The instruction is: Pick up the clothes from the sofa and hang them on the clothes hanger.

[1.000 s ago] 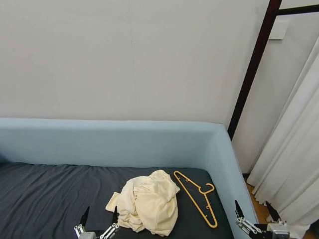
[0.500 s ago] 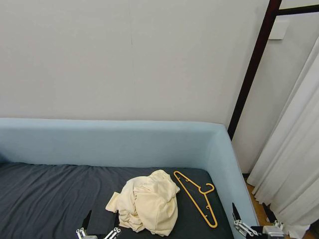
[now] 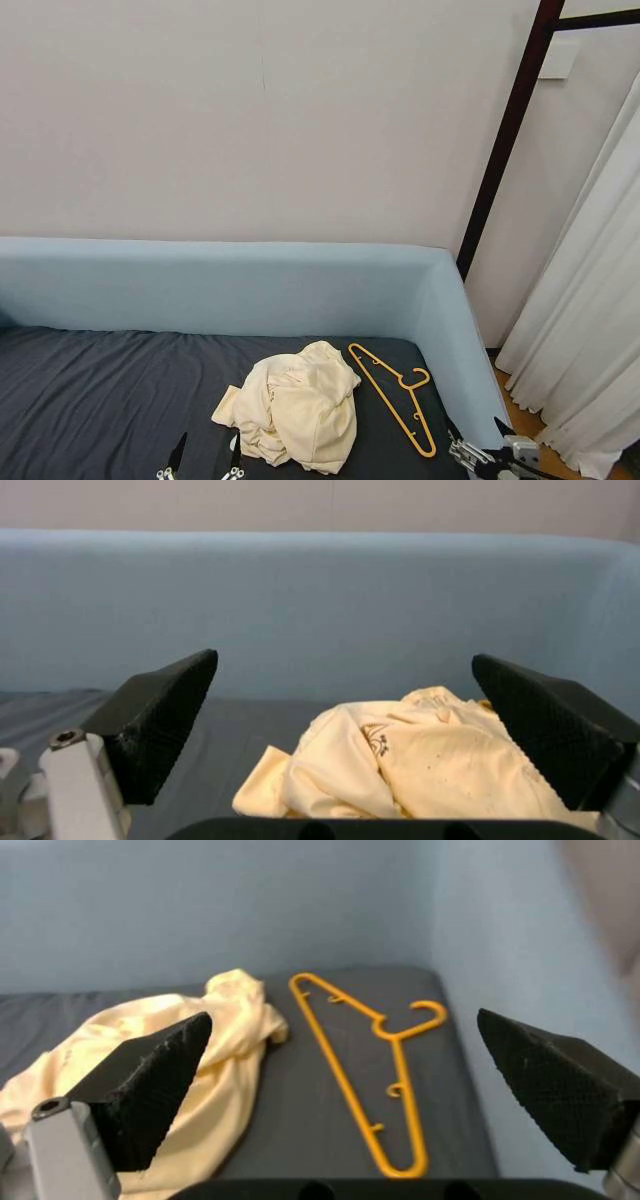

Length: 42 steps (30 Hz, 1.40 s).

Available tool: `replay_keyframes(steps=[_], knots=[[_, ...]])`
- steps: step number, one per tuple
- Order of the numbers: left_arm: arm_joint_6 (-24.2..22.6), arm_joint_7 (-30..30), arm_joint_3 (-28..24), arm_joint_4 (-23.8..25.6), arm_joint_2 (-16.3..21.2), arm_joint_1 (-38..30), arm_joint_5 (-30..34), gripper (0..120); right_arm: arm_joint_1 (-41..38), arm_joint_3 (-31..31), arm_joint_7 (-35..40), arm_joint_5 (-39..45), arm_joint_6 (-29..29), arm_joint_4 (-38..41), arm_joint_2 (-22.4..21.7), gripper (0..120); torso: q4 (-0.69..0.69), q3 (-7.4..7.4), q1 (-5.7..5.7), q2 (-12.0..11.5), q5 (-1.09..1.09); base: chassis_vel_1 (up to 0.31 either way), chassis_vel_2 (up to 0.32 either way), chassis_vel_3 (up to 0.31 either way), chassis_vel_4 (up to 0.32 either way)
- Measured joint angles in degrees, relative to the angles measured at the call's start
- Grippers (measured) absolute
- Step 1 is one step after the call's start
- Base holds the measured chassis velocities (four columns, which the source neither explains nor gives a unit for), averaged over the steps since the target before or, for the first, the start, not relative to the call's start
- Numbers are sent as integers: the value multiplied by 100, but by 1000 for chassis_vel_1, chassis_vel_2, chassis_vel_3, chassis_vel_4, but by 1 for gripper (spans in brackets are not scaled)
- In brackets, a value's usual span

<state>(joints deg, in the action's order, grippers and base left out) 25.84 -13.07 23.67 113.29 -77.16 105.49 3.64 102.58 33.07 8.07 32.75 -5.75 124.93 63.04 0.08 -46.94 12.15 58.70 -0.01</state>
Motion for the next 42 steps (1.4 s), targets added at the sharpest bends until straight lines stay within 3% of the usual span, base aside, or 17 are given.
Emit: replay_keyframes(steps=[8,13,14,16,19,24,35,42], knots=[[45,54,28,-34,-26,130,-12,100,-1194,-886,44,665,-665,-467,-660,100,-2,0,0,0,1,0,0,0,0],[62,69,132,47,-82,307,-66,100,-2558,-2245,-140,881,-838,-1145,-1278,100,2,-1,0,0,0,0,0,0,0],[62,69,132,47,-82,307,-66,100,-2558,-2245,-140,881,-838,-1145,-1278,100,2,-1,0,0,0,0,0,0,0],[83,73,152,42,-138,377,-116,100,-3333,-2945,-196,873,-884,-1427,-1345,100,0,0,0,0,0,0,0,0,0],[102,74,164,8,-215,433,-164,100,-4306,-3904,-211,789,-922,-2020,-1123,100,-1,-1,0,-1,1,0,0,0,0],[122,70,182,-5,-313,463,-205,100,-5100,-4698,-264,692,-926,-2716,-701,100,0,0,1,0,-1,0,0,0,0],[173,62,239,-80,-438,528,-226,100,-6293,-5794,-523,-108,-593,-4373,269,100,0,0,1,-1,-1,0,0,0,0],[179,57,277,-27,-486,569,-237,100,-6673,-6336,-452,-836,-370,-4973,645,100,0,0,1,-1,-1,0,0,0,0]])
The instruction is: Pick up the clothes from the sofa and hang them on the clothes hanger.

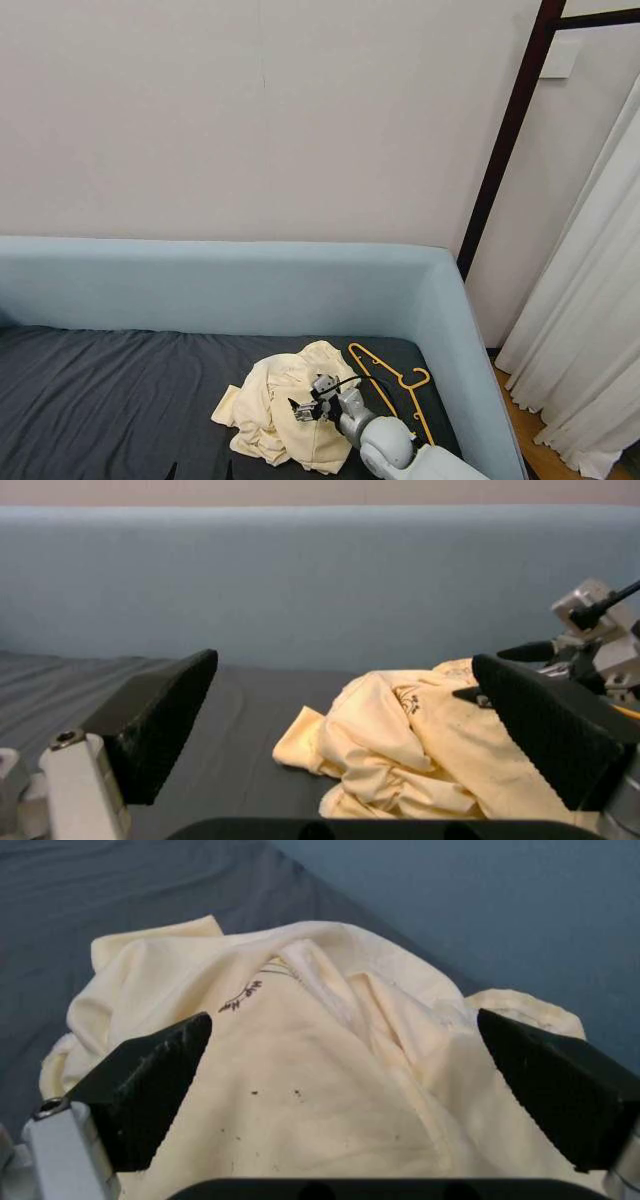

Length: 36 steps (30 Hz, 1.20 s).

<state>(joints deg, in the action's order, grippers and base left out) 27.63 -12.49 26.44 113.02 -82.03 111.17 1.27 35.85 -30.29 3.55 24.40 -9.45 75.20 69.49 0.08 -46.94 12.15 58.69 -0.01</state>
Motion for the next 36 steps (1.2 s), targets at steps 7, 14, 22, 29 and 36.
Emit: replay_keyframes(steps=[7,14,22,29,36], knots=[[17,-9,41,45,-41,0,13,100,-190,-273,-14,-278,59,-534,237,93,1,0,0,0,1,0,0,0,0],[18,-15,63,97,-66,-64,108,100,-247,-282,-19,-175,66,-757,299,69,1,0,0,1,0,0,0,0,0],[17,-39,53,74,-72,-86,153,100,-252,-391,-26,-185,88,-764,299,39,1,0,-1,1,1,0,0,0,0],[3,-65,61,16,-43,-150,221,100,-249,-420,-19,-248,92,-756,238,14,1,0,-1,1,1,0,0,0,0],[-17,-75,47,-24,-33,-212,253,100,-185,-437,26,-300,139,-601,76,0,1,0,-1,1,1,0,0,0,0]])
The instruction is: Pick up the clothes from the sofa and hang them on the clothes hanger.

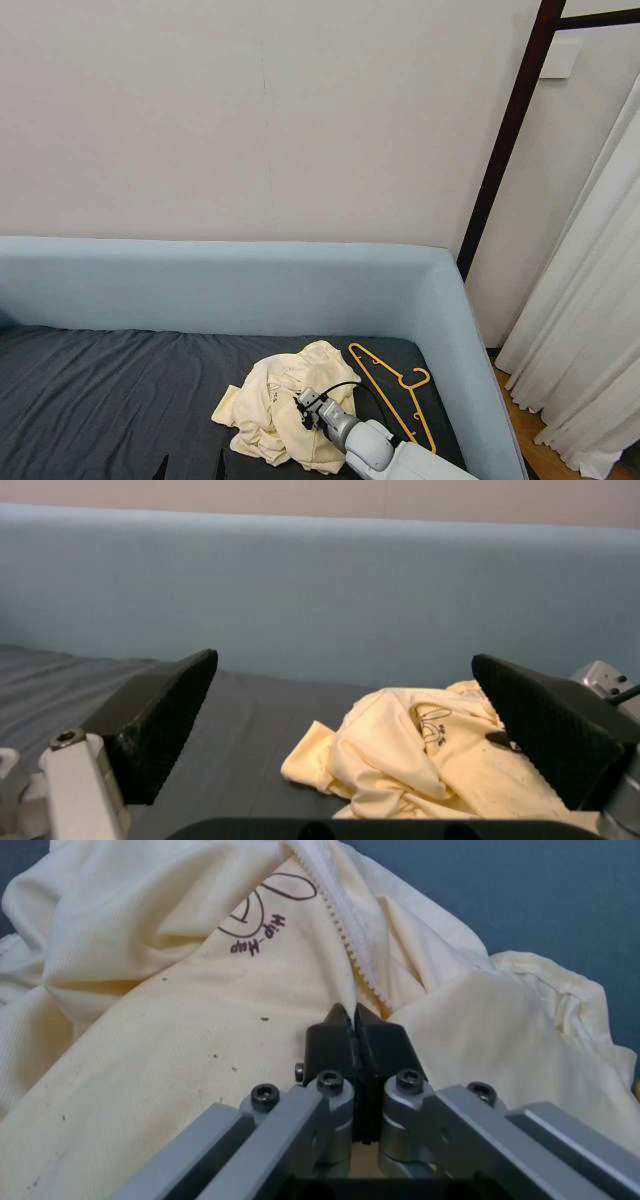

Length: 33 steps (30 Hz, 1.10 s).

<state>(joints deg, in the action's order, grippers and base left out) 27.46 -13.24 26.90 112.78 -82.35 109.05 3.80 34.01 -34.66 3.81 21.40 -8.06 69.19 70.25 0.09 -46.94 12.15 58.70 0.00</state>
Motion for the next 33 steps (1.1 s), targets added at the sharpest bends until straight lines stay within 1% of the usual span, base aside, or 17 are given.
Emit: replay_keyframes(steps=[3,5,8,9,10,13,14,15,16,17,18,20,22,27,29,31,33], knots=[[-24,-8,-3,-13,27,-33,30,100,72,28,32,-173,92,264,-179,0,-1,0,0,0,1,0,0,0,0],[-31,-10,-3,-13,38,-37,38,100,81,35,37,-196,107,312,-209,0,0,0,0,0,0,0,0,0,0],[-97,-16,16,1,144,-88,172,100,190,114,226,-519,232,1056,-711,0,-1,0,0,0,1,0,0,0,0],[-97,-16,16,1,144,-88,172,100,190,114,226,-519,232,1056,-711,0,-1,0,0,0,1,0,0,0,0],[-128,-16,19,3,173,-112,228,100,252,190,236,-612,315,1326,-909,0,-1,0,0,0,4,0,0,0,0],[-220,-48,35,-17,264,-215,346,100,546,567,65,-768,626,2111,-1599,0,-1,0,0,0,0,0,0,0,0],[-220,-48,35,-17,264,-215,346,100,546,567,65,-768,626,2111,-1599,0,-1,0,0,0,0,0,0,0,0],[-275,-58,37,-18,321,-257,402,100,818,854,-90,-839,811,2492,-2028,0,0,0,0,0,1,0,0,0,0],[-318,-58,35,-19,360,-290,431,100,1033,1060,-174,-894,932,2693,-2280,0,0,0,0,0,2,0,0,0,0],[-350,-62,34,-18,395,-324,449,100,1325,1306,-285,-982,1106,2894,-2565,0,2,0,0,0,0,0,0,0,0],[-350,-62,34,-18,395,-324,449,100,1325,1306,-285,-982,1106,2894,-2565,0,2,0,0,0,0,0,0,0,0],[-447,-70,30,-19,471,-400,493,100,1840,1736,-499,-1292,1499,3103,-2976,0,4,1,-1,0,2,0,0,0,0],[-538,-78,20,-15,530,-448,531,100,2154,2035,-628,-1565,1808,3152,-3199,0,2,1,0,0,2,0,0,0,0],[-578,-90,17,-11,559,-466,548,100,2233,2122,-664,-1635,1885,3154,-3243,0,1,1,-1,0,1,0,0,0,0],[-645,-110,14,-3,600,-495,570,100,2346,2261,-709,-1724,1980,3153,-3302,0,0,1,-1,0,1,0,0,0,0],[-855,-155,-19,25,755,-591,712,100,2621,2617,-777,-1872,2175,3086,-3375,0,-3,0,0,0,1,0,0,0,0],[-878,-159,-22,30,774,-601,732,100,2661,2669,-781,-1883,2197,3072,-3378,0,-2,0,0,0,1,0,0,0,0]])
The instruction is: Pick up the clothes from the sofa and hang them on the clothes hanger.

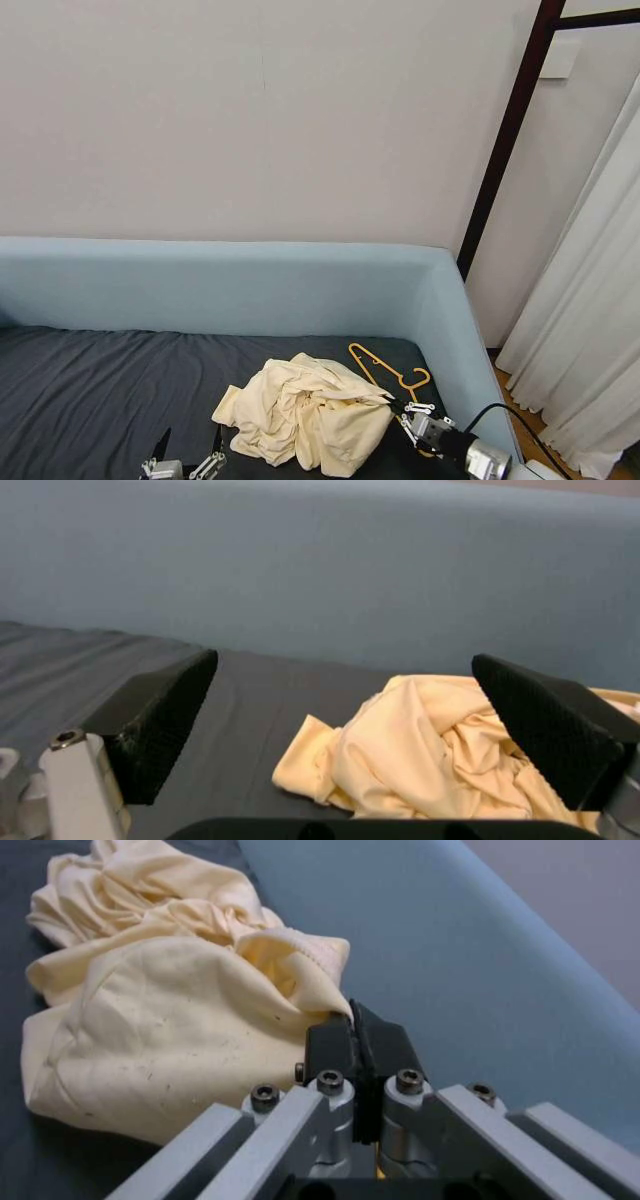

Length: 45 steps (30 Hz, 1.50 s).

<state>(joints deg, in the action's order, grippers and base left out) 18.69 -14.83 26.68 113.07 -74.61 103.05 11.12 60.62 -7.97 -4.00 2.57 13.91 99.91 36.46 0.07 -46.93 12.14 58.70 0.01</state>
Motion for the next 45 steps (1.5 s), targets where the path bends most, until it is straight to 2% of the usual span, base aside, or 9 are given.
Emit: replay_keyframes(steps=[4,7,14,19,29,35,39,40,45], knots=[[-341,-13,-54,53,297,-173,434,100,402,498,-78,-77,185,-77,0,0,1,0,0,0,0,0,0,0,0],[-807,-3,-200,-125,971,-729,1345,100,1103,1087,-65,-286,406,-214,191,0,3,0,0,0,-2,0,0,0,0],[-1049,90,-385,-519,1660,-1411,1942,100,1208,1142,-149,-438,686,-845,687,2,0,-1,0,0,-2,0,0,0,0],[-1154,147,-592,-905,2363,-2016,2362,100,1304,1153,-561,-509,1197,-993,706,23,4,-1,0,0,-2,0,0,0,0],[-1189,197,-444,-1068,2550,-2061,2537,100,1454,1400,-1217,-439,1806,-776,404,60,2,-1,1,0,-3,0,0,0,0],[-1313,321,-690,-1357,2616,-2354,2858,100,1647,1394,-887,-10,1602,-565,471,79,0,-1,0,0,-1,0,0,0,0],[-1487,689,-1686,-2022,2795,-3223,3513,100,1870,1468,-461,124,1227,-339,679,96,2,-1,1,0,-1,0,0,0,0],[-1487,689,-1686,-2022,2795,-3223,3513,100,1870,1468,-461,124,1227,-339,679,96,2,-1,1,0,-1,0,0,0,0],[-1633,979,-2752,-2931,2711,-4613,4213,100,2041,1599,-171,190,1027,-256,724,100,4,-1,1,0,0,0,0,0,0]])
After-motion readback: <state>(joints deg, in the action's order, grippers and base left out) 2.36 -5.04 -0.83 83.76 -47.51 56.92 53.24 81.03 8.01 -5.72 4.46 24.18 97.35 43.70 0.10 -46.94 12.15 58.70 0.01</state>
